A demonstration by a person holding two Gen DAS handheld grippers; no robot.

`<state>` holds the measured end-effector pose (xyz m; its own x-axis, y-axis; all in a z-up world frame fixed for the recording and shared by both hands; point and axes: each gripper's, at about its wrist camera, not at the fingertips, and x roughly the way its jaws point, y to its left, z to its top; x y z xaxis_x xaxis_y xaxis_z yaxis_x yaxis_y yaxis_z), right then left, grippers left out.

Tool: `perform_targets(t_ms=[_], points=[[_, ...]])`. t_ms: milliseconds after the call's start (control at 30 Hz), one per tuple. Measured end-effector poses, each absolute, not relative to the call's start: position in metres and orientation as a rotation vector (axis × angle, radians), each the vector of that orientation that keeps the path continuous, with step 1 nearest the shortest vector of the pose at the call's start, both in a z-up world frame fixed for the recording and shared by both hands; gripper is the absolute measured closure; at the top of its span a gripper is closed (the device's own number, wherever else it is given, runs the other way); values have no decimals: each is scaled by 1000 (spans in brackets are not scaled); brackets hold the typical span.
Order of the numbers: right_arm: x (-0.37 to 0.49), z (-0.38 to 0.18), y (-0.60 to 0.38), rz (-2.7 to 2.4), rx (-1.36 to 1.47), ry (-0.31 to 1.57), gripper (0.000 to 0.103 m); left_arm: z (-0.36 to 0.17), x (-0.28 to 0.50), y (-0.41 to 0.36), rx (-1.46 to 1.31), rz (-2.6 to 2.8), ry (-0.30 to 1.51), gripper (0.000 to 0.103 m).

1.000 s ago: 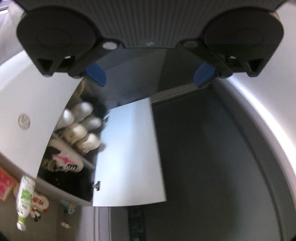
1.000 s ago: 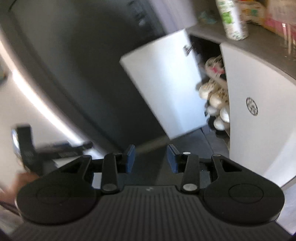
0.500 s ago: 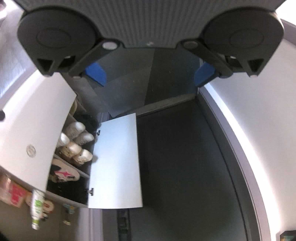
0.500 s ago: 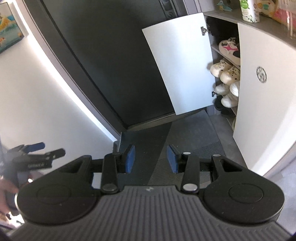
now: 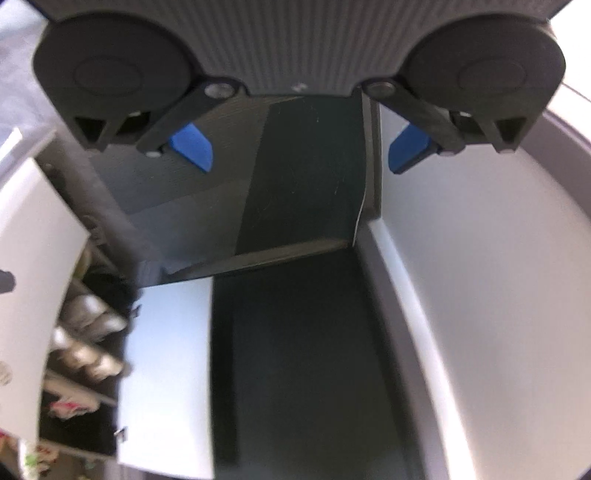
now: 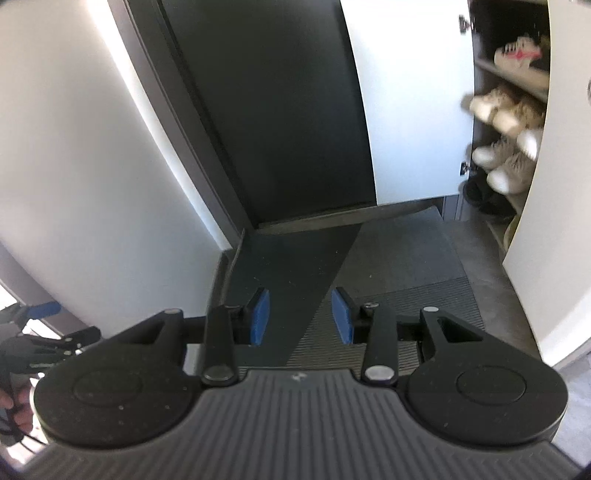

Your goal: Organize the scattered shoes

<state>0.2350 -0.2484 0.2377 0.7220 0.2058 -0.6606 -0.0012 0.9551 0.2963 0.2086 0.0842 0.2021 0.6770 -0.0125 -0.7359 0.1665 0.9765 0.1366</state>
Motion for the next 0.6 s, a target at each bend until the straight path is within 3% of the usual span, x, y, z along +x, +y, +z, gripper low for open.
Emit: perform_targets(t_ms=[133, 300, 467, 600], points=[[240, 150, -246, 135, 282, 752, 60, 109, 203, 90, 128, -93, 854, 2], [231, 62, -232, 238, 321, 755, 60, 50, 165, 91, 193, -69, 817, 2], [223, 41, -220, 318, 405, 774, 60, 51, 110, 123, -5, -14, 885, 3], [185, 58, -205, 394, 427, 690, 60, 75, 36, 127, 75, -19, 787, 0]])
